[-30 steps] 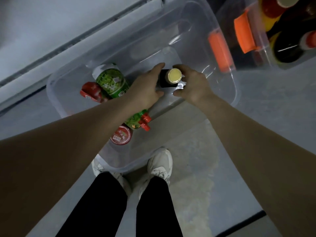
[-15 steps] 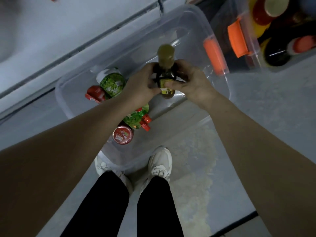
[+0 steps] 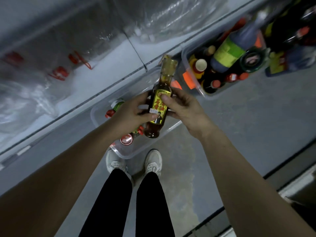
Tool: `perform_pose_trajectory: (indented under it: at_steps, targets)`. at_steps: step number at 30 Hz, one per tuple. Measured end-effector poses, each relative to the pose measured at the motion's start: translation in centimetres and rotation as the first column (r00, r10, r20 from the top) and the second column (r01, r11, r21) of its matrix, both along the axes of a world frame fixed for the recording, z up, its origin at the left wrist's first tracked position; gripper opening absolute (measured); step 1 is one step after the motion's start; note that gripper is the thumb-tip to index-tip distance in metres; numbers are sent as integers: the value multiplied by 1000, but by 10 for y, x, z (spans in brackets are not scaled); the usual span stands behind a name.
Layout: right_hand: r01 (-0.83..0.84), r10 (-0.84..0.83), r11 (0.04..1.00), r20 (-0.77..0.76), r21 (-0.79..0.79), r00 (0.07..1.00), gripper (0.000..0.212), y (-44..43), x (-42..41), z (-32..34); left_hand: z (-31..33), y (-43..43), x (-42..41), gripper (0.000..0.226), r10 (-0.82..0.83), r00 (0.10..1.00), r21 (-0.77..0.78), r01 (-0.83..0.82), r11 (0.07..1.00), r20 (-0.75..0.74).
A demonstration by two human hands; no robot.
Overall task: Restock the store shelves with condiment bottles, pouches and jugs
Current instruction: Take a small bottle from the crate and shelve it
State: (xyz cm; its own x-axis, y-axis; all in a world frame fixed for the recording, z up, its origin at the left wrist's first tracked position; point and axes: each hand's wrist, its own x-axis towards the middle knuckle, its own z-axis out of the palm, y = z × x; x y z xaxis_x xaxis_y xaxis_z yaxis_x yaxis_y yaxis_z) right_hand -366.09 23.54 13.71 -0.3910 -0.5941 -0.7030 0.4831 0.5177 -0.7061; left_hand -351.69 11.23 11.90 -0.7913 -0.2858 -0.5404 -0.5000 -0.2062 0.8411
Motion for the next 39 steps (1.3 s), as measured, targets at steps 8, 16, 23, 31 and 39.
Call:
perform_pose_trajectory:
  at_steps: [8,16,23,31,39]
  targets:
    - [11,-13,995,-17,-104,1000,34,14,6,144,139,7,9,70,55,998,-8,-55,998,-20]
    - [-25,1,982,-129,-186,992,30,16,20,276,282,11,24,58,61,991,5,-61,998,-118]
    - [-112,35,953,-266,-282,963,37,9,37,381,387,12,49,54,133,968,-39,-145,989,-213]
    - [-336,142,861,-454,-382,880,46,-15,69,495,502,9,98,53,225,907,-191,-306,933,-356]
    - [-512,205,731,-570,-451,795,49,-52,121,573,575,-1,166,59,309,817,-271,-477,836,-486]
